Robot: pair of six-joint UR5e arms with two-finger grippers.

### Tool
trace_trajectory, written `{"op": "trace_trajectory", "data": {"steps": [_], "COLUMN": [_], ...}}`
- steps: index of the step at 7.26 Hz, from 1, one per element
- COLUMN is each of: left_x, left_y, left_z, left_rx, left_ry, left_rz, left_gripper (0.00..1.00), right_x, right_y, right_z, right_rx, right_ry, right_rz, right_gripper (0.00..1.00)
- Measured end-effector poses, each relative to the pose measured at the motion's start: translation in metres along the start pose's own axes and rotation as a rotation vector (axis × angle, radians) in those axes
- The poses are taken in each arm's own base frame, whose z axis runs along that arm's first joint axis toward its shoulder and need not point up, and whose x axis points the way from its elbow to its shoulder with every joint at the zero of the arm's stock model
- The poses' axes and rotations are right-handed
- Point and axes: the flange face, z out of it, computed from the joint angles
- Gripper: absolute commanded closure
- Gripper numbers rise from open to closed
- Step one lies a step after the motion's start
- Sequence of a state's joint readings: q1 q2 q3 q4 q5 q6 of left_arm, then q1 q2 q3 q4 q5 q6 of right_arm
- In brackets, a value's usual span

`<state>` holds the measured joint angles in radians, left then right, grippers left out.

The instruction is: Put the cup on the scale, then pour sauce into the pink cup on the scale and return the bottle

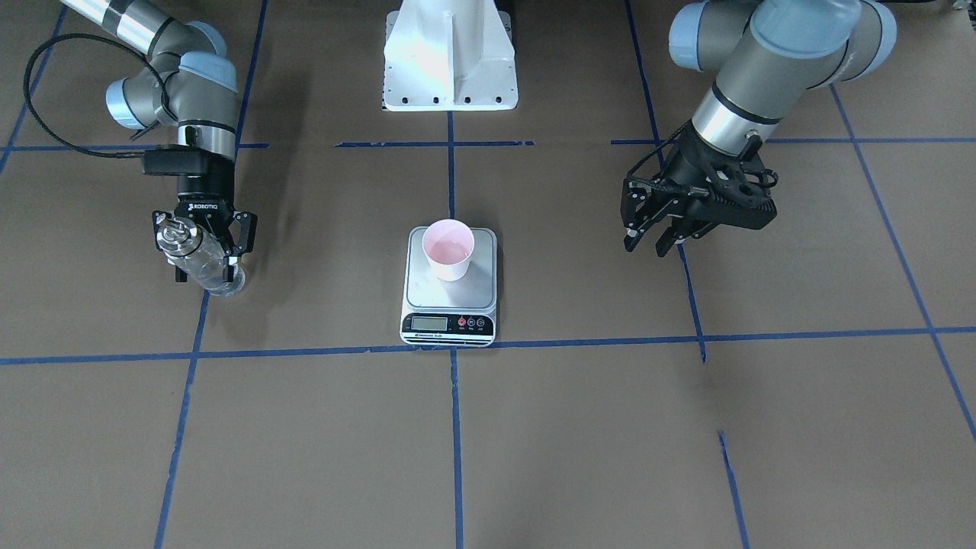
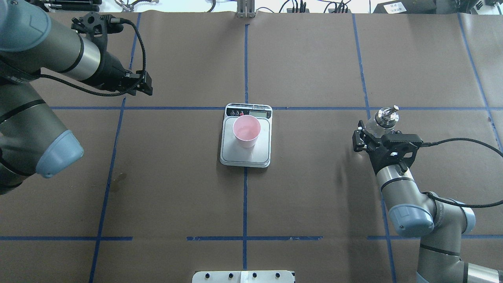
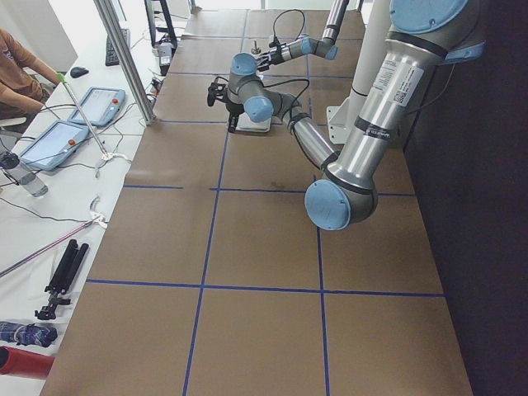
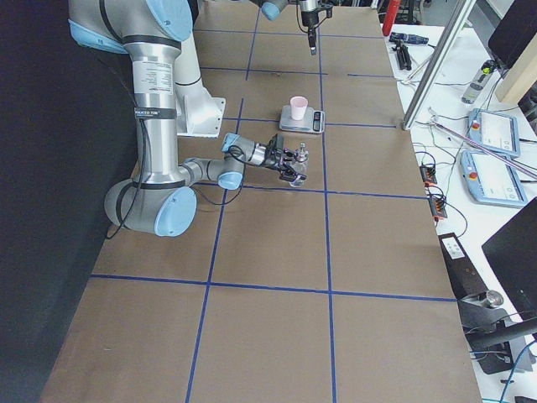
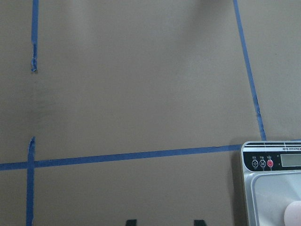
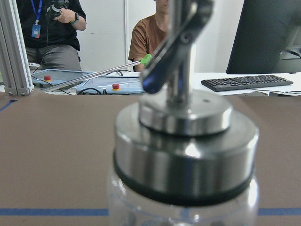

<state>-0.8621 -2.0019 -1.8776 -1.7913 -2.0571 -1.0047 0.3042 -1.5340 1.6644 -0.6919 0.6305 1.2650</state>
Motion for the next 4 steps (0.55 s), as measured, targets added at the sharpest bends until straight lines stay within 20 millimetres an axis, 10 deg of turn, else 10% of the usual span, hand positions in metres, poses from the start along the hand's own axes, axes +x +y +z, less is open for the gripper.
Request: {"op": "trace_trajectory", "data": {"steps": [4], "left_x": [0.0013], "left_y": [0.0005], "left_z": [-0.0021], "left_rx": [0.002], "left_ry": [0.003], "left_rz": [0.001], "left_gripper": [0.49], "right_x": [0.0049], "right_y": [0.0048], "right_z": [-0.0019], "right_rx": [-0.006], "right_ry": [0.002], "right_rz": [-0.010], "right_gripper": [1.00]}}
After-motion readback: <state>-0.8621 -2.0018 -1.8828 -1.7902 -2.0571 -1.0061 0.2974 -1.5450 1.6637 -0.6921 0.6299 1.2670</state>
